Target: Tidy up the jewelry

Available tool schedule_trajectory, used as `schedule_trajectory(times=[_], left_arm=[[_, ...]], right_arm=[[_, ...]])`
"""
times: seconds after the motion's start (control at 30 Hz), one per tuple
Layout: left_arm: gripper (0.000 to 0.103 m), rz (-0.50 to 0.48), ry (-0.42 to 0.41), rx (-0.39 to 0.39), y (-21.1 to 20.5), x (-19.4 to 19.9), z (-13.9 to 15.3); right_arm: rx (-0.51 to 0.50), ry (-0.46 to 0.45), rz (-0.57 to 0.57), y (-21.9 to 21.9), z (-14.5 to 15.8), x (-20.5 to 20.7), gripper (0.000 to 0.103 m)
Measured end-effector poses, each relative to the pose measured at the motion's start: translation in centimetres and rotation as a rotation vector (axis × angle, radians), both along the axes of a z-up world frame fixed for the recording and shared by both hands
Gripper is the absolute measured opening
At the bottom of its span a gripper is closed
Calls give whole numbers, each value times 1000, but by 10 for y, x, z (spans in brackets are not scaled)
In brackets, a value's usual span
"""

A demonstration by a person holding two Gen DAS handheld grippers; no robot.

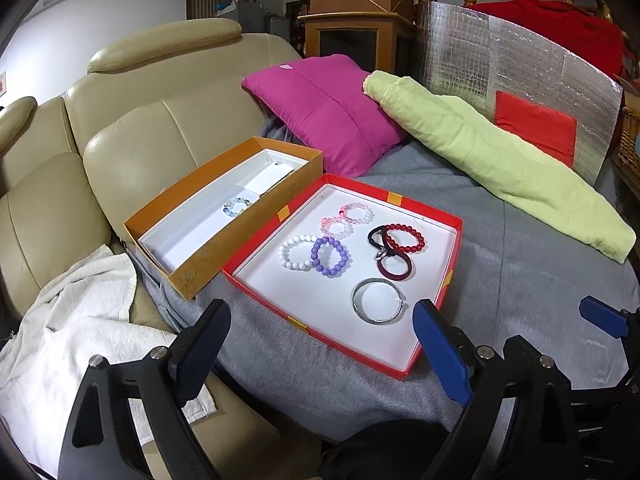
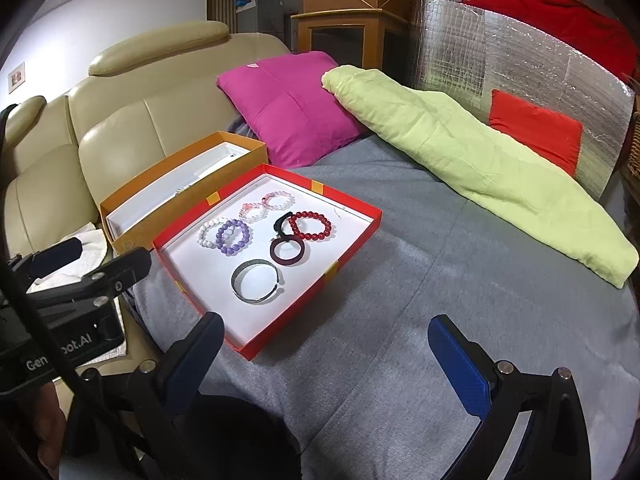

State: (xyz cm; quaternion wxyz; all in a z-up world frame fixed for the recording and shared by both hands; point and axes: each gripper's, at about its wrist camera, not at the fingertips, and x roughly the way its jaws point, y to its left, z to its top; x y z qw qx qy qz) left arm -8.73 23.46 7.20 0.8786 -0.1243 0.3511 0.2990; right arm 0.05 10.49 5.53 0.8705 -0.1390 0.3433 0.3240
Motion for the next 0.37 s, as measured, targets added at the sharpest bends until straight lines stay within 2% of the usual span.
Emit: schedule_trajectory(times=[0.37], left_arm=[[94, -15, -27, 19, -3, -4, 4]], right_arm=[[-1, -5, 15, 7, 2, -2, 103]])
